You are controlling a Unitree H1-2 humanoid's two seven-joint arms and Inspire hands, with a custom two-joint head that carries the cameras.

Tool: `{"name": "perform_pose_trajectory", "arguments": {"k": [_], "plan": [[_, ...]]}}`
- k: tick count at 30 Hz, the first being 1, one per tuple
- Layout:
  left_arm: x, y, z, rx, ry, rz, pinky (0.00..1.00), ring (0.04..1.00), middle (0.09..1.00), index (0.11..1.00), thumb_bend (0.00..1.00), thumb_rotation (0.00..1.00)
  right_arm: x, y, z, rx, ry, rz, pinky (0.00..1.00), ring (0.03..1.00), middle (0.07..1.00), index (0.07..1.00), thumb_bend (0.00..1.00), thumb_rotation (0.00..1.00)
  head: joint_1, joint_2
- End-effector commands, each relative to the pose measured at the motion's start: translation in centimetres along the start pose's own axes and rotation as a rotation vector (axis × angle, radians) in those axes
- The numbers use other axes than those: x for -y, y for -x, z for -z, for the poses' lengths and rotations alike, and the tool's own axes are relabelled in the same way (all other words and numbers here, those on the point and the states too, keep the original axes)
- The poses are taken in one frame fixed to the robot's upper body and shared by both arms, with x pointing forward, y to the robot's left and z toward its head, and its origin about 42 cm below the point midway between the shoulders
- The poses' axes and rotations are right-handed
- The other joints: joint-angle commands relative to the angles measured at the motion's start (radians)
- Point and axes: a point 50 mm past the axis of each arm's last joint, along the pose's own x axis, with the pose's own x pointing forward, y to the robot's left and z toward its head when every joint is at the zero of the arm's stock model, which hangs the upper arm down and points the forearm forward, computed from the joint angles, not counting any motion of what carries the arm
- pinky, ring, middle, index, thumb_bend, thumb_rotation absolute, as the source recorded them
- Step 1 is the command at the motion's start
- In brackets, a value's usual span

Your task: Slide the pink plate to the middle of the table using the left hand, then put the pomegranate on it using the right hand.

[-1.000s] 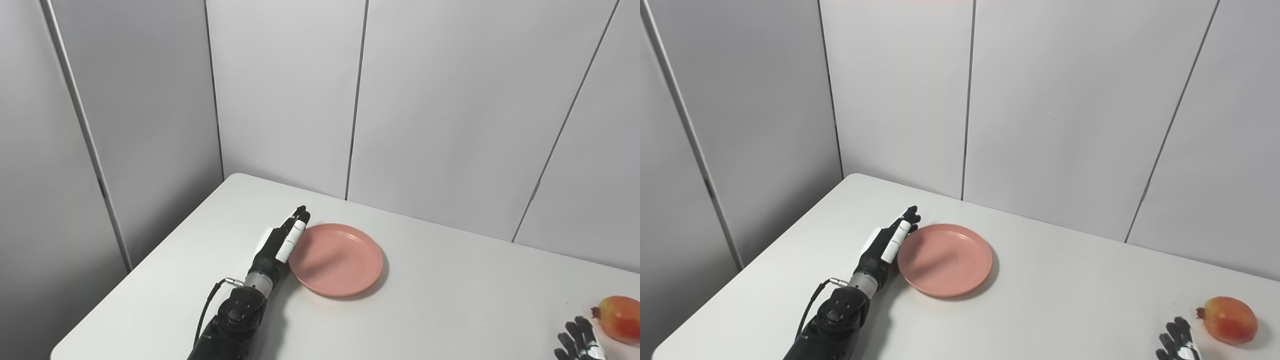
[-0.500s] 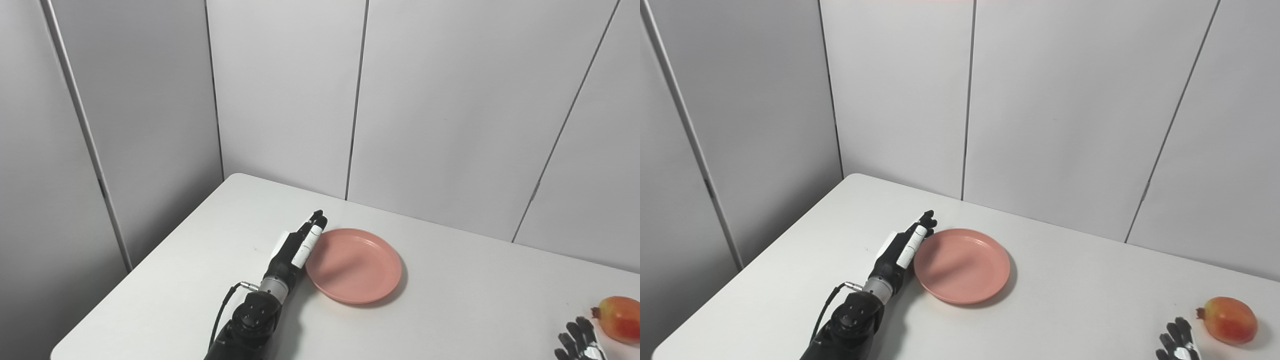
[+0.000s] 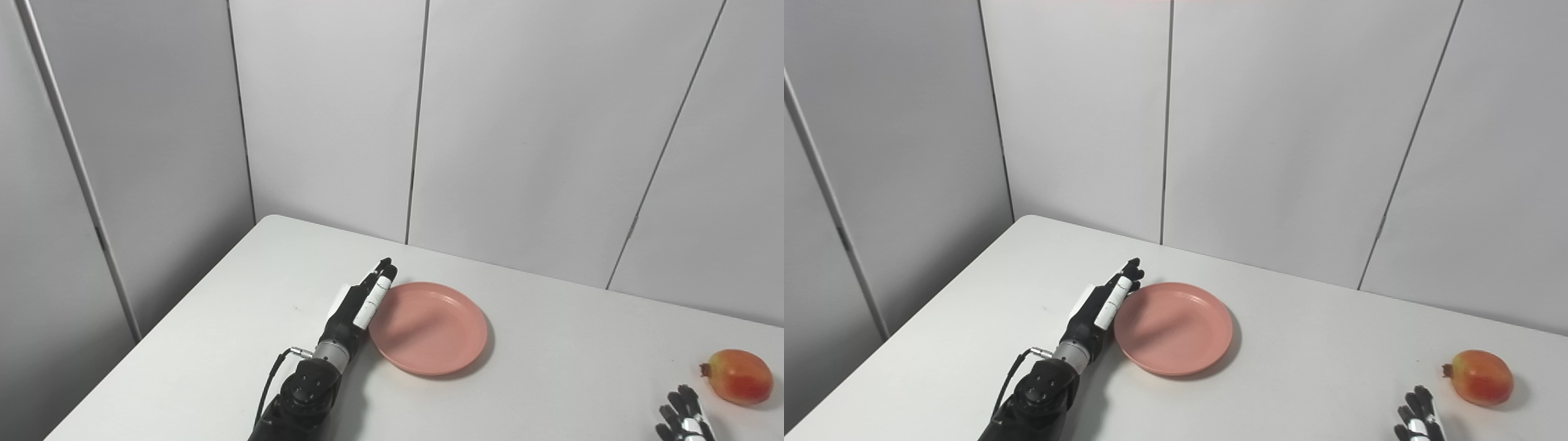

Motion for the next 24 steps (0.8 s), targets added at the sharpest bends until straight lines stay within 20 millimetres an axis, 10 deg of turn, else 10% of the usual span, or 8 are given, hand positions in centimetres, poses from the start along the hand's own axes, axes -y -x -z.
{"name": "perform_pose_trajectory", "arguments": {"k": [1, 24], "plan": [[0.6, -1.1, -2.9, 0.103, 0.035, 0.026, 0.95, 0.954, 0.957, 0.950, 0.84, 1.00, -0.9, -1.2, -0.6, 0.089, -0.007, -0.027, 1.00, 1.000, 1.000, 1.000, 0.64, 0.86, -0.039, 0.014], [-0.2, -1.0, -2.5, 0.088, 0.154, 0.086, 0.98, 0.972, 0.964, 0.964, 0.85, 1.00, -6.8, -4.0, -1.9, 0.097, -0.042, 0.116, 0.99, 0.982, 0.971, 0.950, 0.78, 0.72, -0.384, 0.148]]}}
